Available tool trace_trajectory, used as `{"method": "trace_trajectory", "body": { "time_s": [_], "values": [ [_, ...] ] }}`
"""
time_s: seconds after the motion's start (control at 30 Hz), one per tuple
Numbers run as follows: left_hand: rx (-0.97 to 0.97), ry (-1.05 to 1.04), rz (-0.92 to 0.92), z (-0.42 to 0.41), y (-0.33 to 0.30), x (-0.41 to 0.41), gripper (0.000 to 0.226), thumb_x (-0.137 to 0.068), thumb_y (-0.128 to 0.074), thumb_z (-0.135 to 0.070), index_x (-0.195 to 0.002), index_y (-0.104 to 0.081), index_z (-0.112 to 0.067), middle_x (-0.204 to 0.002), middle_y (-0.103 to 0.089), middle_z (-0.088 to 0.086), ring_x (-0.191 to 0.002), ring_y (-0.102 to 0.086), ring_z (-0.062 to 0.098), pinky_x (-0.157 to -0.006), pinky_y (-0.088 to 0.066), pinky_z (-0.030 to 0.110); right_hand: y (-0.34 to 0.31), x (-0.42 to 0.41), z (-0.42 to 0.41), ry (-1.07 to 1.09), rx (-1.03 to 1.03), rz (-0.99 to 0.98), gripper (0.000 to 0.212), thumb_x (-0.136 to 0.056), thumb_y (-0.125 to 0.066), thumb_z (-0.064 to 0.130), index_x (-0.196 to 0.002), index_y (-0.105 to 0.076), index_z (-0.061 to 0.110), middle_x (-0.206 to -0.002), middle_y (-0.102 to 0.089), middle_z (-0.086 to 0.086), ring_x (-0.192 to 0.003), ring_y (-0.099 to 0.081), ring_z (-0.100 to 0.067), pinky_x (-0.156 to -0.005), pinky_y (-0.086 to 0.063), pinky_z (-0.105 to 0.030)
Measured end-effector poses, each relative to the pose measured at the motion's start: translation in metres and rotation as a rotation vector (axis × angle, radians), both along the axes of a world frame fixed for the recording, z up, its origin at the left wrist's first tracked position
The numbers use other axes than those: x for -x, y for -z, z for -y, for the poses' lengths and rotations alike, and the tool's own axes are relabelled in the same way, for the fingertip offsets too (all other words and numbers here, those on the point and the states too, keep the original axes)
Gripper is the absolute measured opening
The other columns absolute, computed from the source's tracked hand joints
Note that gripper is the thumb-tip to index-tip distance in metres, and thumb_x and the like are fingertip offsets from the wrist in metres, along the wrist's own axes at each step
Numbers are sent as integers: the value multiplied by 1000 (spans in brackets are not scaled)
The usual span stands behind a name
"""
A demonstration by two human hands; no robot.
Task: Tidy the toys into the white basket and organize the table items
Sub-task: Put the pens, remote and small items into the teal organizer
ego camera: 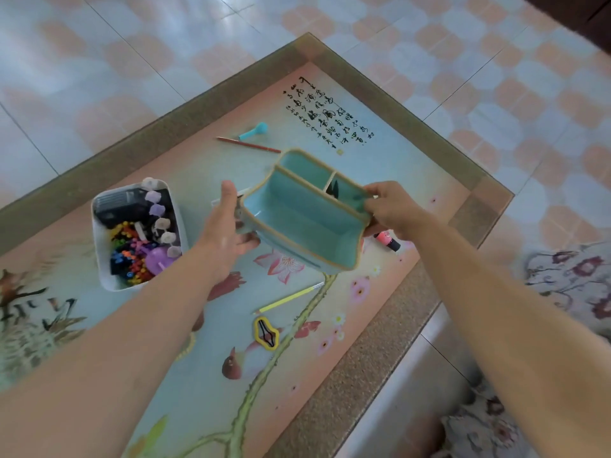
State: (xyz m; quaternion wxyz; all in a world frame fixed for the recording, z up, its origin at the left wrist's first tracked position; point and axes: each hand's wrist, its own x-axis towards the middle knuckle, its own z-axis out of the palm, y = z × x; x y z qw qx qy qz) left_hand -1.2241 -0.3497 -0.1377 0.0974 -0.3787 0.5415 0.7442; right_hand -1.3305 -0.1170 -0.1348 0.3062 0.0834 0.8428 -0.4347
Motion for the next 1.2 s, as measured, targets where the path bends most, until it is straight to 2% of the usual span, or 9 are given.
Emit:
{"method": "trace_trajectory", "body": {
  "time_s": [0.1, 0.2, 0.3, 0.4, 0.7, 0.83, 0.93, 1.07, 1.2],
  "values": [
    [93, 61, 32, 3, -10, -45, 27, -93, -44, -49, -92, -59, -26, -96, -61, -8, -91, -62, 24, -88, -51, 38, -3, -28, 4, -110, -46, -2, 33, -85, -37, -12, -104, -62, -2, -79, -63, -19, -62, -65, -30, -53, -60, -42],
    [190, 192, 94, 5, -5, -77, 36, -90, -58, -38, -112, -61, -10, -108, -64, 6, -87, -63, 23, -85, -56, 39, -7, -47, 15, -205, -91, -29, 37, -83, -35, -13, -99, -64, 3, -73, -60, -14, -57, -61, -24, -46, -59, -34],
    [420, 322, 138, 4, -2, -95, 16, -89, -55, -6, -74, -62, -2, -85, -60, 18, -72, -59, 25, -80, -57, 49, 0, -50, 30, -244, -153, -123, 33, -82, -37, -10, -99, -64, -1, -78, -61, -17, -57, -61, -26, -41, -55, -30],
    [485, 281, 161, 3, 13, -102, 21, -82, -44, 9, -70, -61, 6, -76, -57, 19, -69, -58, 26, -77, -54, 59, 17, -44, 45, -279, -204, -234, 26, -81, -42, -3, -92, -65, -1, -87, -66, -26, -77, -67, -40, -65, -58, -52],
    [464, 144, 363, 8, 71, -77, 27, -68, -45, 5, -87, -64, 1, -92, -66, 27, -86, -65, 39, -75, -55, 60, 69, 9, 91, -581, -302, -339, 23, -91, -48, 12, -102, -68, 7, -125, -61, -19, -98, -62, -37, -79, -55, -40],
    [470, 141, 454, 7, 71, -66, 29, -73, -43, 6, -94, -62, -1, -93, -66, 22, -83, -65, 37, -73, -57, 56, 72, 18, 96, -641, -297, -334, 22, -92, -45, 11, -97, -65, 3, -110, -66, -20, -89, -61, -37, -74, -55, -41],
    [552, 188, 492, 7, 57, -51, 27, -77, -46, 3, -98, -62, -1, -93, -64, 22, -86, -63, 38, -75, -56, 47, 70, 30, 97, -659, -221, -257, 26, -93, -45, 16, -84, -62, -1, -86, -62, -13, -72, -61, -31, -55, -52, -33],
    [774, 251, 535, 16, 41, -28, 24, -84, -45, -7, -103, -57, 2, -107, -60, 23, -100, -56, 40, -79, -46, 40, 73, 53, 97, -527, -164, -205, 28, -91, -48, 19, -72, -61, 5, -85, -67, -18, -74, -68, -37, -67, -58, -50],
    [888, 200, 458, 26, 33, -5, 37, -89, -42, -7, -125, -50, -1, -128, -54, 23, -117, -48, 39, -91, -40, 42, 83, 78, 102, -442, -273, -265, 19, -88, -51, 11, -90, -66, -1, -88, -69, -14, -79, -68, -29, -70, -57, -39]
  ]
}}
